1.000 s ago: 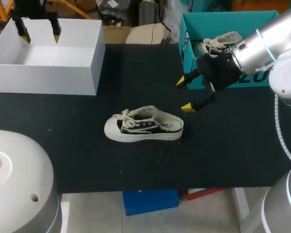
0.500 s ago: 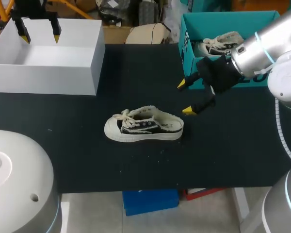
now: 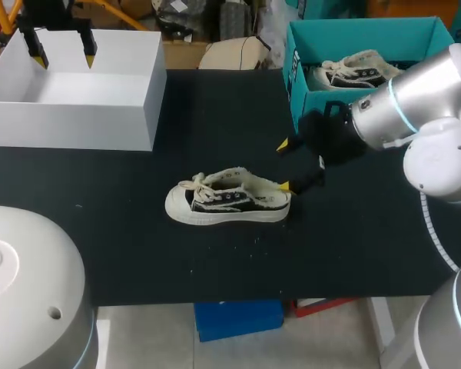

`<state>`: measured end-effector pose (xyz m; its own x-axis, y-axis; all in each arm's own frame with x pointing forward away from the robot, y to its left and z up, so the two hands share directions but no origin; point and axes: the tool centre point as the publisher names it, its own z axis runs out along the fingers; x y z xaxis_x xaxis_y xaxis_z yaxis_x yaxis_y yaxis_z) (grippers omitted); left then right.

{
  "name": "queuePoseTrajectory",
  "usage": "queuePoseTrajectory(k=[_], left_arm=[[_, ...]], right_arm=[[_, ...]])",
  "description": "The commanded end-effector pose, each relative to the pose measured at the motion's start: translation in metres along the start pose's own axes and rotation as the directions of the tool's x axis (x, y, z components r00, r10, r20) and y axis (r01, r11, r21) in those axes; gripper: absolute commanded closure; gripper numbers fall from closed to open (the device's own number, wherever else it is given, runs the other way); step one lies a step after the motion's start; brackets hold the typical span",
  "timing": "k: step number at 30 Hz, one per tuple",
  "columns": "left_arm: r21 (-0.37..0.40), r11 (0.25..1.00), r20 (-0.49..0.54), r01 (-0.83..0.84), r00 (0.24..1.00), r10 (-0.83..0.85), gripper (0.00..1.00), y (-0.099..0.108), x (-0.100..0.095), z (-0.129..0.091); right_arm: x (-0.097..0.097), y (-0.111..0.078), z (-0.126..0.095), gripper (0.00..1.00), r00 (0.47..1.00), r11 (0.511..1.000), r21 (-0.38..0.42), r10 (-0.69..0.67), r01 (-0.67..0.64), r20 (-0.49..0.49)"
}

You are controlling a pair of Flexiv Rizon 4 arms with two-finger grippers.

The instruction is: Take the shoe out of the shoebox, open the shoe tongue, remove and reinsert the insole, then place the shoe into the shoebox

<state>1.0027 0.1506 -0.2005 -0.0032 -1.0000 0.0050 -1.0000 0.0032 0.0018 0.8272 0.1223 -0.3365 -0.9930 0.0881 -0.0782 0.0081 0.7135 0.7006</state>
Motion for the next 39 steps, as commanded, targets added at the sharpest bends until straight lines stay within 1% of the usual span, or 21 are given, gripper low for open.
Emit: queuePoseTrajectory(k=[1, 5, 10, 16, 18, 25, 39], left_arm=[[-0.001, 1.000, 0.003, 0.002, 1.000, -0.002, 0.00, 0.000, 0.001, 0.000], [-0.001, 1.000, 0.003, 0.002, 1.000, -0.002, 0.00, 0.000, 0.001, 0.000], [-0.001, 1.000, 0.003, 0.002, 1.000, -0.002, 0.00, 0.000, 0.001, 0.000], [-0.001, 1.000, 0.003, 0.002, 1.000, -0.002, 0.00, 0.000, 0.001, 0.000], [-0.001, 1.000, 0.003, 0.002, 1.000, -0.002, 0.00, 0.000, 0.001, 0.000], [-0.001, 1.000, 0.003, 0.002, 1.000, -0.002, 0.00, 0.000, 0.001, 0.000], [-0.001, 1.000, 0.003, 0.002, 1.000, -0.002, 0.00, 0.000, 0.001, 0.000]], right_arm=[[0.008, -0.017, 0.013, 0.00, 1.000, 0.999, -0.053, 0.010, -0.009, 0.017], [0.011, -0.026, 0.019, 0.00, 0.999, 0.995, -0.094, 0.027, -0.026, 0.018], [0.013, -0.037, 0.030, 0.00, 0.999, 0.993, -0.107, 0.041, -0.040, 0.006], [0.012, -0.043, 0.045, 0.00, 0.999, 0.990, -0.136, 0.045, -0.045, -0.008], [0.010, -0.046, 0.050, 0.00, 0.999, 0.986, -0.160, 0.052, -0.053, -0.009], [0.009, -0.049, 0.064, 0.00, 0.998, 0.979, -0.191, 0.066, -0.067, -0.010], [0.012, -0.055, 0.077, 0.00, 0.997, 0.975, -0.206, 0.080, -0.083, -0.021]])
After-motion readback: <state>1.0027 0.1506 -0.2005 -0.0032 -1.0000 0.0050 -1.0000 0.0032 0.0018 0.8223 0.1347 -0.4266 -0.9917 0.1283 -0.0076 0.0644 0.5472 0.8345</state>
